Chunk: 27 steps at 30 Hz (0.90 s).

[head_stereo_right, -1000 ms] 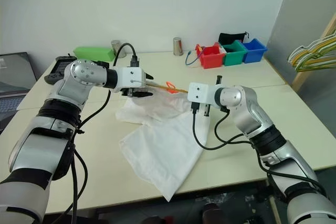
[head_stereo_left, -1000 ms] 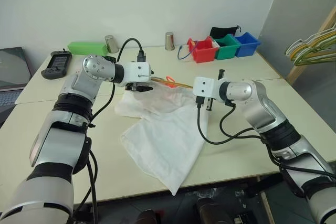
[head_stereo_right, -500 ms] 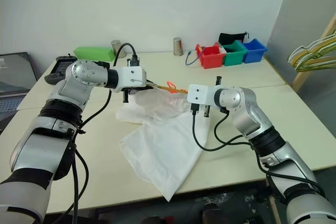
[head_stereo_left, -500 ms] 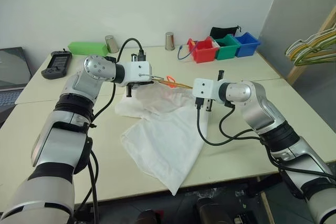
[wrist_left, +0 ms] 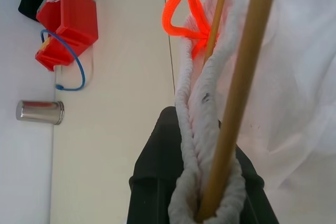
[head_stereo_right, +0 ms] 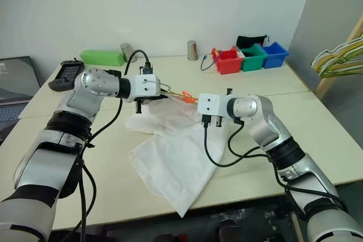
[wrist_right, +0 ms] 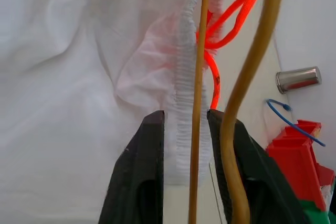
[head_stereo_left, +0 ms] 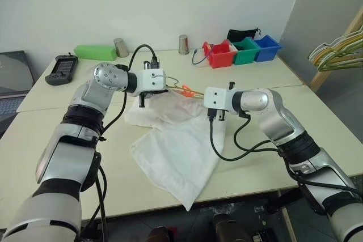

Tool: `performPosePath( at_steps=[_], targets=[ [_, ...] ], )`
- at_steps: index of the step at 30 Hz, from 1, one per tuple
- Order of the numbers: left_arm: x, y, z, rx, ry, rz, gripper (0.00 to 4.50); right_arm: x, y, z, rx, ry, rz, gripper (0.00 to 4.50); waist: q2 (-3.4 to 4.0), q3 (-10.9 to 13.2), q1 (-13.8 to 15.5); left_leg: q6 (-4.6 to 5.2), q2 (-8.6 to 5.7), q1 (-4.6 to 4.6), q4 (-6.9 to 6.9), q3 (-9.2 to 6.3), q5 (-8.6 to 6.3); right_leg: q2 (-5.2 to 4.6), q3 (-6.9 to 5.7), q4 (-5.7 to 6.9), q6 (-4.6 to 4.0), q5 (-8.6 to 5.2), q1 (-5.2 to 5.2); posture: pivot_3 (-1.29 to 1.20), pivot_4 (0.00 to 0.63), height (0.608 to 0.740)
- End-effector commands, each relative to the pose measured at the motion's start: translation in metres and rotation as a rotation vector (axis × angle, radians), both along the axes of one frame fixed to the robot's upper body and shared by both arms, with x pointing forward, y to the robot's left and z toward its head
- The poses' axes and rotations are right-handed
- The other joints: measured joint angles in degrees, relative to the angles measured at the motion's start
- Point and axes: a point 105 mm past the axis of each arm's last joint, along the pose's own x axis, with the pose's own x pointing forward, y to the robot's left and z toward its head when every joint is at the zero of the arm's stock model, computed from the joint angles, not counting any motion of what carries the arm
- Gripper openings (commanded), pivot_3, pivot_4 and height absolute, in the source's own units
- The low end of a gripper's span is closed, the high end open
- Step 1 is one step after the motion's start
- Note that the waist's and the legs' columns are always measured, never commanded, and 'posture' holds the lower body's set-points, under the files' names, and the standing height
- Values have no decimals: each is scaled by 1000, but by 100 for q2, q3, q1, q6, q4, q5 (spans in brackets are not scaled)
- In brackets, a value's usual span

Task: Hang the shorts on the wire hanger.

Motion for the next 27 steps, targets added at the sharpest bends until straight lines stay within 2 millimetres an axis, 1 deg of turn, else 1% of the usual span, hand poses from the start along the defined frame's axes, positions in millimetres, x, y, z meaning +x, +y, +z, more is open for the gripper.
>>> performPosePath(
  at_steps=[1,3,6,7,8,9,12,14,15,17,18,20,23,25,27],
  targets=[
    [-1,6,16,-40,-47,15,0,-4,-2,27,23,-63,27,2460,-1,-2,-1,0,0,0,1,-2,0,0,-2,1,0,0,0,-93,0,740],
    [-4,7,11,-32,-40,12,0,-6,-9,30,20,-60,17,2983,-2,-2,-2,0,0,0,2,-3,0,0,-2,3,0,0,0,-104,0,740],
    [-7,8,6,-19,-31,3,0,-7,-15,34,18,-61,6,3911,-4,-4,-2,0,0,-1,2,-4,0,0,-2,1,0,0,0,-112,1,740],
    [-9,8,4,-23,-28,1,0,-8,-22,38,23,-60,-10,4064,-5,-10,-6,0,0,-1,2,-4,0,0,-2,2,0,0,0,-112,1,740],
    [-10,8,2,-26,-26,1,0,-8,-26,40,28,-59,-21,4355,-6,-16,-12,0,0,0,2,-3,0,0,-3,2,0,0,0,-116,2,740],
    [-12,9,2,-34,-24,3,0,-11,-35,42,40,-21,-40,4475,-6,-16,-11,0,0,0,2,-3,0,0,-3,2,0,0,0,-118,3,740],
    [-18,15,5,-93,-5,21,0,-24,-57,33,139,199,-103,4475,-9,-18,-4,0,0,-2,2,-5,0,-1,-4,0,2,-2,2,-116,5,740],
    [-21,18,6,-121,13,36,0,-29,-62,27,181,288,-120,4475,-20,-27,-15,0,1,0,3,-8,0,-1,-4,1,1,-2,3,-115,5,740],
    [-24,21,7,-146,36,46,0,-28,-66,23,277,399,-157,4475,-21,-30,-37,0,2,1,3,-10,0,1,-7,4,1,-2,3,-113,7,740],
    [-30,25,8,-177,69,55,0,-30,-67,14,414,590,-181,4475,-23,-33,-87,0,5,3,3,-19,0,3,-9,9,-3,-4,5,-106,6,740],
    [-34,27,8,-180,80,54,0,-33,-66,11,469,683,-175,4475,-21,-35,-107,0,4,3,3,-23,0,3,-11,9,-3,-4,5,-106,6,740],
    [-39,28,10,-208,105,58,0,-34,-63,5,528,795,-162,4475,-21,-41,-136,1,4,3,3,-41,0,4,-16,9,-7,-7,7,-99,2,740],
    [-44,30,20,-308,153,83,0,-19,-48,0,596,867,-170,4475,-20,-49,-147,0,3,2,3,-59,0,3,-24,11,-13,-10,7,-96,2,740],
    [-48,32,22,-336,179,93,0,-11,-38,0,627,896,-166,4475,-19,-55,-196,0,4,4,3,-59,0,4,-24,12,-13,-10,7,-89,0,740],
    [-49,33,22,-339,182,99,0,-5,-32,-3,620,889,-164,4475,-18,-63,-223,0,4,4,3,-66,0,3,-29,14,-14,-10,7,-79,0,740]
  ],
)
